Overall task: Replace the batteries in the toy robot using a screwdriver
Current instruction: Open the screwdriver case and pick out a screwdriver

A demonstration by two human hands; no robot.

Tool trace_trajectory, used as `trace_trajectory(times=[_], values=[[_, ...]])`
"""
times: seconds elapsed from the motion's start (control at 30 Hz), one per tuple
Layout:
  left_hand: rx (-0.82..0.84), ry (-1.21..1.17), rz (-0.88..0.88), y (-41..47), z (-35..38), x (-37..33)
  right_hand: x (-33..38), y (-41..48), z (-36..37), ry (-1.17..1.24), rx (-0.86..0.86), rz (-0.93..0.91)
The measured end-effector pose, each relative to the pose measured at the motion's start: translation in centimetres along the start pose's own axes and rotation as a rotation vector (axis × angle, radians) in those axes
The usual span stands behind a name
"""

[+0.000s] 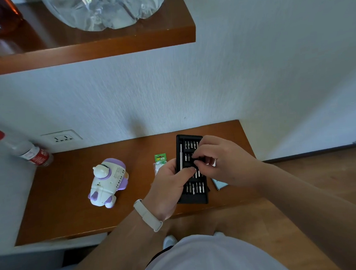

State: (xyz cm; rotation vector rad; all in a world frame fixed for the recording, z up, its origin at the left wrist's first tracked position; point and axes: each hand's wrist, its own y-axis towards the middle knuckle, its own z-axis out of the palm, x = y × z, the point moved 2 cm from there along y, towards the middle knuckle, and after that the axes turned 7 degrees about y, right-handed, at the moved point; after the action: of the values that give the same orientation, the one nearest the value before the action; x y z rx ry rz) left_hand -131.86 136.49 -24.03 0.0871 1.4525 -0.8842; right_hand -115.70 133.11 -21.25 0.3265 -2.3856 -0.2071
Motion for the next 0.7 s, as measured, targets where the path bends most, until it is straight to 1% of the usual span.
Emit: trace_trajectory(times=[0.4,0.5,0.63,0.7], values=[[-0.013,0.016,0.024,0.06,-0.09,-0.01,0.13,0.03,-0.31,0.038,-0.122,0.267],[-0.016,0.033,0.027,0.12,-0.11,0.09,0.11,-0.06,-0.27,0.021,-0.110,0.276],[-0.022,0.060,0.031,0.15,-0.34,0.20,0.37,-0.22,-0.06,-0.008,-0.048,0.233],[-0.027,0.076,0.035,0.20,-0.47,0.17,0.44,-0.15,-0.09,0.007,-0.026,0.241]])
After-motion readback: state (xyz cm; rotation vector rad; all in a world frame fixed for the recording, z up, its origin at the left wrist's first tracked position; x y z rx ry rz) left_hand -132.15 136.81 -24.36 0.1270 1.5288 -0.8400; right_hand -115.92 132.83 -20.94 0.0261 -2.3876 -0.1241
